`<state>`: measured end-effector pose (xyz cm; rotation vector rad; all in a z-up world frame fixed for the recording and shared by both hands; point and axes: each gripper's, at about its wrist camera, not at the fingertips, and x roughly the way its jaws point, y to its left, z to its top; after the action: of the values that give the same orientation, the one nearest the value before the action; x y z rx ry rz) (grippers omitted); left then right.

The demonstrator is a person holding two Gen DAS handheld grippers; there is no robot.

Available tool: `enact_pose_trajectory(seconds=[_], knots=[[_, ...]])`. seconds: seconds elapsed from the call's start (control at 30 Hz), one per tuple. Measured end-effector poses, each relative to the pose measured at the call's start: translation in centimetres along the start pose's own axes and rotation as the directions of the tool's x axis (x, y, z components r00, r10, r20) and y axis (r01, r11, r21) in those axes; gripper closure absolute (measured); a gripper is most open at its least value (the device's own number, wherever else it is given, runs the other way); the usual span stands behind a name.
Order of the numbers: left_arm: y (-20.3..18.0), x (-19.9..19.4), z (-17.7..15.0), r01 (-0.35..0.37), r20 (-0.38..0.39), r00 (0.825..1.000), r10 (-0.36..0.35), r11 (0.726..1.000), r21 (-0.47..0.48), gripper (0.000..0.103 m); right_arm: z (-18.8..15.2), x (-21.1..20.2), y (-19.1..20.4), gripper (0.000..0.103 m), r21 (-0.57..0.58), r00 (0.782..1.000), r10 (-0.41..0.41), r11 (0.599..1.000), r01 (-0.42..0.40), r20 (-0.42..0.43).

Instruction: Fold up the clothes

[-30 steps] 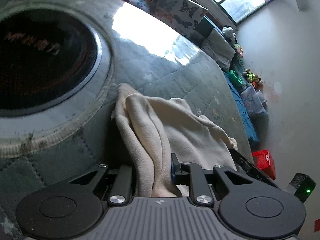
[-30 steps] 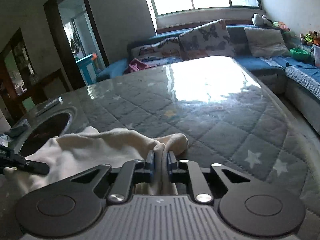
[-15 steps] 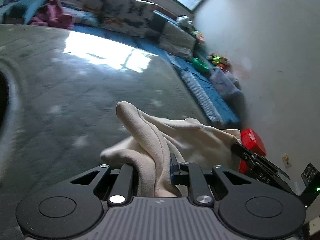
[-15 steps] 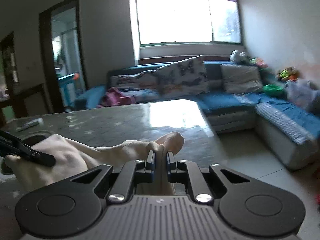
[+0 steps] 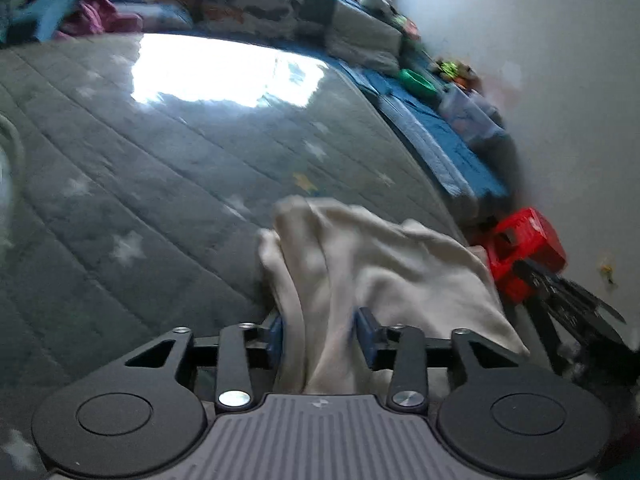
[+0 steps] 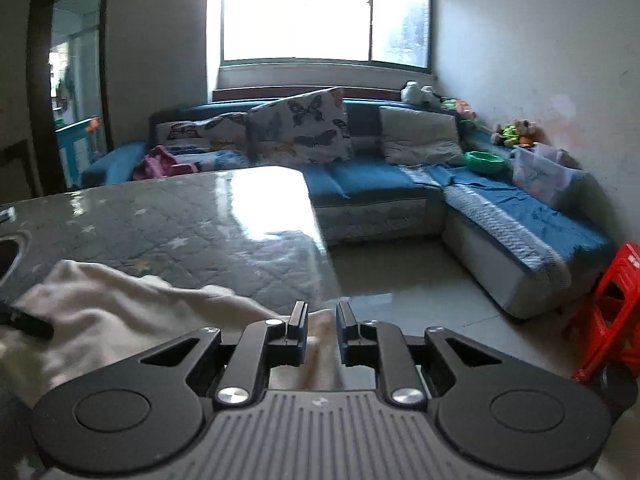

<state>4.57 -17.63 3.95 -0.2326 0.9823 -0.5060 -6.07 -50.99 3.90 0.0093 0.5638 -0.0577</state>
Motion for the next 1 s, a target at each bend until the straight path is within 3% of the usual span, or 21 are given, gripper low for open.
enact_pose_trajectory(seconds=[0.13,0.23,0.37,0.47,0.53,0.6,0.63,0.7,0.8,0.87,0.93,1.0], knots=[[-0.4,-1.0,1.1,-0.037,0.067,0.997,0.036,0.999,0.018,0.06,0.2,0.9,1.1,0.085,-0.002,0.998,0.064,0.998,-0.064,-0.013],[-0.6,-0.4,1.7,-0.062,0.081,0.995,0.06,0.998,0.021,0.053,0.3,2.0,1.8,0.081,-0.003,0.996,0.089,0.996,-0.09,-0.029],[0.5,1.3,2.6,-0.039,0.05,0.998,0.042,0.998,-0.049,0.04,-0.4,3.0,1.9,0.076,0.017,0.993,0.106,0.994,-0.105,-0.052],[1.1,2.5,3.2,-0.022,0.019,1.0,0.024,0.995,-0.095,0.039,-1.1,3.1,1.8,0.071,0.01,0.992,0.111,0.994,-0.111,-0.066],[1.3,3.1,3.4,-0.013,0.008,1.0,0.014,0.994,-0.109,0.043,-1.4,3.1,1.8,0.068,0.006,0.991,0.114,0.993,-0.114,-0.07],[1.4,3.5,3.5,0.008,0.008,1.0,-0.007,0.993,-0.118,0.067,-1.5,3.0,1.9,0.063,-0.003,0.992,0.11,0.994,-0.11,-0.069],[1.3,3.6,3.5,0.016,0.021,1.0,-0.014,0.993,-0.113,0.07,-1.5,3.0,1.9,0.063,-0.007,0.991,0.11,0.994,-0.111,-0.071],[0.7,2.9,3.2,0.052,0.067,0.997,-0.048,0.997,-0.061,0.08,-1.6,3.0,1.9,0.063,-0.016,0.992,0.108,0.994,-0.109,-0.072],[-0.9,0.8,2.1,0.163,0.149,0.973,-0.177,0.981,0.101,0.081,-1.8,3.0,1.7,0.063,-0.015,0.991,0.111,0.994,-0.113,-0.073],[-2.3,-0.6,1.0,0.155,0.2,0.957,-0.212,0.952,0.265,0.081,-1.8,3.1,1.6,0.063,-0.013,0.991,0.115,0.993,-0.116,-0.075],[-3.0,-0.9,0.4,0.091,0.226,0.957,-0.179,0.931,0.354,0.076,-1.8,3.3,1.5,0.063,-0.012,0.99,0.117,0.993,-0.118,-0.08],[-2.9,-0.5,0.4,0.021,0.224,0.969,-0.102,0.94,0.341,0.066,-1.7,3.3,1.5,0.063,-0.012,0.99,0.12,0.993,-0.121,-0.078]])
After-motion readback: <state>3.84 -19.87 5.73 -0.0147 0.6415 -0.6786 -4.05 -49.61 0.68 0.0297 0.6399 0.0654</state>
